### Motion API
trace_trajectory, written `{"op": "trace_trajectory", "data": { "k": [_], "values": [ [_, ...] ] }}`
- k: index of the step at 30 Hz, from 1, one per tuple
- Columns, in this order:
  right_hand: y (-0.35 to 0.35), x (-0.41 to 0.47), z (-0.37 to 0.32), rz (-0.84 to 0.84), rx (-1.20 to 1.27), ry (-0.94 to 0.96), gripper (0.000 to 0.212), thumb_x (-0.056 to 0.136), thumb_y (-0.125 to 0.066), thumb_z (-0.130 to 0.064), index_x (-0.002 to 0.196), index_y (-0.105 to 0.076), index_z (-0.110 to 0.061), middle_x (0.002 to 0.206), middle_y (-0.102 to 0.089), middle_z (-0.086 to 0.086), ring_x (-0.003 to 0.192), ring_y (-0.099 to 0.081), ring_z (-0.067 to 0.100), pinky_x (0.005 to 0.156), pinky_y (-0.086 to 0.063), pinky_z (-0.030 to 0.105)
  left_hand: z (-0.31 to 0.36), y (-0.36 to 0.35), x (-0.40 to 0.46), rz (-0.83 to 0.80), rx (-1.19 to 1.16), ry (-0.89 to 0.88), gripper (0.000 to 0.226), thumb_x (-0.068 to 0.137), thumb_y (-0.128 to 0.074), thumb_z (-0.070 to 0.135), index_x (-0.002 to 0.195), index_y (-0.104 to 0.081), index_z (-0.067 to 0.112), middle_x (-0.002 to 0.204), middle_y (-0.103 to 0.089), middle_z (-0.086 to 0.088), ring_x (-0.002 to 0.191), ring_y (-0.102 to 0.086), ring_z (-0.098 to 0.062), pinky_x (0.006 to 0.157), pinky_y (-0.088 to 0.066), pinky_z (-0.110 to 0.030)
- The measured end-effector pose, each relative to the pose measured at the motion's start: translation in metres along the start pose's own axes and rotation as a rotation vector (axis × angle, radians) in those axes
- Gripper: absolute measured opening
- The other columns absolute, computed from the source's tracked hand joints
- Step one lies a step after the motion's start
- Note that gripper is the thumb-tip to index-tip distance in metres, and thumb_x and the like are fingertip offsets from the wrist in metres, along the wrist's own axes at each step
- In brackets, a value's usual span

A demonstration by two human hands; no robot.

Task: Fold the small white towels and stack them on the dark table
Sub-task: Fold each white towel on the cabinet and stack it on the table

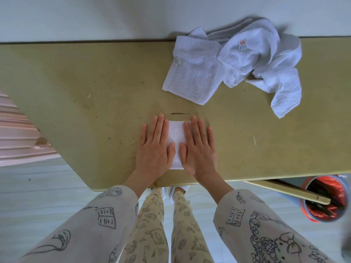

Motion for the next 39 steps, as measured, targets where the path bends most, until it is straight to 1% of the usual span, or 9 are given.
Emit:
{"op": "trace_trajectory", "data": {
  "k": [5,10,13,15,18,22,30,35,39],
  "values": [
    [-0.002,0.0,0.001,-0.04,-0.023,-0.012,0.058,0.094,-0.026,-0.036,0.144,-0.021,-0.008,0.153,-0.025,0.013,0.142,-0.012,0.023,0.115,-0.006,0.042,0.001,0.001,0.0,-0.019,0.019,0.001,0.063,0.091,-0.028,0.035,0.144,-0.019,0.001,0.152,-0.021,-0.016,0.141,-0.015,-0.025,0.113,-0.018,-0.048],
    [0.002,0.001,0.002,-0.067,0.023,0.005,0.056,0.094,-0.028,-0.036,0.143,-0.029,-0.007,0.15,-0.031,0.015,0.14,-0.019,0.024,0.113,-0.016,0.044,-0.002,0.005,0.0,-0.059,-0.06,-0.048,0.06,0.093,-0.024,0.034,0.141,-0.026,0.0,0.149,-0.03,-0.016,0.139,-0.024,-0.025,0.112,-0.025,-0.048],
    [0.02,-0.004,0.008,-0.03,0.185,0.032,0.055,0.095,-0.032,-0.029,0.145,-0.026,-0.007,0.151,-0.028,0.017,0.14,-0.023,0.025,0.114,-0.022,0.043,-0.013,0.016,-0.007,-0.031,-0.258,-0.059,0.063,0.093,-0.013,0.038,0.145,-0.019,0.003,0.152,-0.022,-0.01,0.141,-0.013,-0.013,0.116,-0.011,-0.034],
    [0.038,-0.013,0.023,0.064,0.346,-0.116,0.049,0.093,-0.044,-0.017,0.139,-0.037,-0.001,0.145,-0.037,0.021,0.135,-0.033,0.03,0.109,-0.028,0.036,-0.023,0.022,-0.018,-0.013,-0.357,-0.008,0.064,0.092,-0.01,0.04,0.146,-0.013,0.006,0.154,-0.016,-0.006,0.14,-0.004,-0.007,0.116,-0.006,-0.029],
    [0.047,-0.028,0.048,0.152,0.559,-0.497,0.026,0.09,-0.055,-0.012,0.111,-0.056,0.004,0.116,-0.052,0.02,0.108,-0.049,0.036,0.091,-0.034,0.028,-0.031,0.028,-0.036,0.013,-0.444,0.107,0.061,0.092,-0.018,0.036,0.146,-0.019,0.006,0.153,-0.02,-0.008,0.141,-0.012,-0.012,0.113,-0.009,-0.026],
    [0.028,-0.026,0.045,-0.075,0.573,-0.752,0.044,0.086,-0.063,-0.035,0.111,-0.049,-0.002,0.113,-0.048,0.01,0.105,-0.045,0.027,0.094,-0.038,0.036,-0.036,0.026,-0.063,0.045,-0.589,0.275,0.046,0.096,-0.038,0.014,0.142,-0.031,0.006,0.148,-0.033,-0.009,0.138,-0.027,-0.022,0.113,-0.022,-0.032],
    [0.02,-0.008,0.033,-0.328,0.442,-0.812,0.073,0.08,-0.069,-0.042,0.13,-0.038,0.001,0.132,-0.044,0.013,0.125,-0.04,0.03,0.1,-0.036,0.042,-0.051,0.027,-0.107,0.093,-0.734,0.405,0.038,0.093,-0.041,0.003,0.131,-0.044,0.007,0.134,-0.046,-0.009,0.128,-0.039,-0.022,0.108,-0.032,-0.033],
    [0.016,-0.007,0.013,-0.44,0.36,-0.736,0.07,0.08,-0.068,-0.041,0.131,-0.04,-0.001,0.139,-0.034,0.013,0.13,-0.03,0.029,0.101,-0.032,0.042,-0.065,0.03,-0.116,0.091,-0.797,0.473,0.035,0.093,-0.04,0.003,0.126,-0.048,0.01,0.13,-0.046,-0.005,0.122,-0.042,-0.019,0.103,-0.035,-0.03],
    [0.022,-0.01,-0.008,-0.414,0.301,-0.671,0.059,0.083,-0.065,-0.037,0.124,-0.043,-0.002,0.131,-0.037,0.014,0.121,-0.036,0.03,0.098,-0.035,0.038,-0.078,0.027,-0.121,0.032,-0.861,0.581,0.035,0.095,-0.038,0.009,0.128,-0.046,0.014,0.128,-0.046,-0.004,0.115,-0.044,-0.017,0.093,-0.037,-0.026]
  ]
}}
Point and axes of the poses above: each hand's wrist, its own x-axis towards the middle knuckle, its own y-axis out of the back of the hand, z = x × y, the point moved 9 cm from there along x, towards the middle knuckle
